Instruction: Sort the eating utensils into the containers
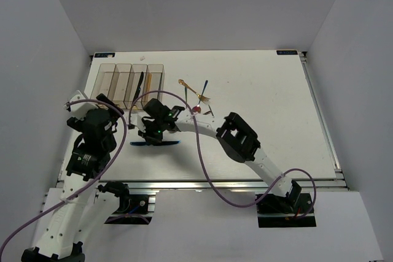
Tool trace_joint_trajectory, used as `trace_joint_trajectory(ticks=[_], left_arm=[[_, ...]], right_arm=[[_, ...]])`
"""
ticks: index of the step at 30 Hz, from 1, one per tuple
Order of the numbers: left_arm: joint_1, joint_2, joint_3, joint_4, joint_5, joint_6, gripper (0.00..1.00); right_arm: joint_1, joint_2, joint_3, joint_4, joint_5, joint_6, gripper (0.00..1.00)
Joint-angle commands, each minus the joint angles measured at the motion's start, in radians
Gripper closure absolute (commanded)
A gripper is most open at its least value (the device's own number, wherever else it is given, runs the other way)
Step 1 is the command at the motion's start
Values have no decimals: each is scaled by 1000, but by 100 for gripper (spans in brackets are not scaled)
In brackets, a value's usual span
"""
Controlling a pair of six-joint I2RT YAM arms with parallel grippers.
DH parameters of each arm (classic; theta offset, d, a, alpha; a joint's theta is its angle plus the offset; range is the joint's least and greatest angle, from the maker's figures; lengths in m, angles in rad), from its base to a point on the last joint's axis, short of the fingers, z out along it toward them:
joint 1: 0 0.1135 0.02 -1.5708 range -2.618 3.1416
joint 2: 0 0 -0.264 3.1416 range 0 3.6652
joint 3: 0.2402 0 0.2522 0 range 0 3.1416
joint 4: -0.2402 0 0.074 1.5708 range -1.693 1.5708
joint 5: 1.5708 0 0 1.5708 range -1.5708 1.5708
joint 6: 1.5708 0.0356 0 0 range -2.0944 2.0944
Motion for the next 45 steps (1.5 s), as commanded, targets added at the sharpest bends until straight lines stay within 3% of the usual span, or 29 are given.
trace_joint_trajectory(ticks=[1,10,15,19,22,28,29,32,36,40,45], left_arm=[[-1,-21,-9,4,4,10,2],[1,-50,-29,1,13,8,2],[1,-62,-36,4,13,14,2],[1,-72,-47,5,11,17,2],[1,-78,-49,8,13,20,2],[1,-82,-55,10,18,31,2],[1,-82,-56,11,19,31,2],[-1,-87,-59,15,24,37,2],[1,-92,-61,18,31,40,2],[1,-93,-61,19,36,43,2],[-1,-95,-63,24,44,46,2]], right_arm=[[35,-43,-192,-44,99,107,100],[71,-258,-534,-7,304,230,100],[65,-353,-691,-81,413,245,100],[58,-418,-760,-127,483,262,100],[57,-450,-765,-150,478,262,95],[55,-396,-664,-242,453,239,71],[55,-374,-632,-272,454,233,58],[55,-341,-596,-306,441,228,37],[57,-320,-596,-316,469,242,38],[57,-316,-616,-300,472,259,57],[57,-313,-624,-257,389,255,62]])
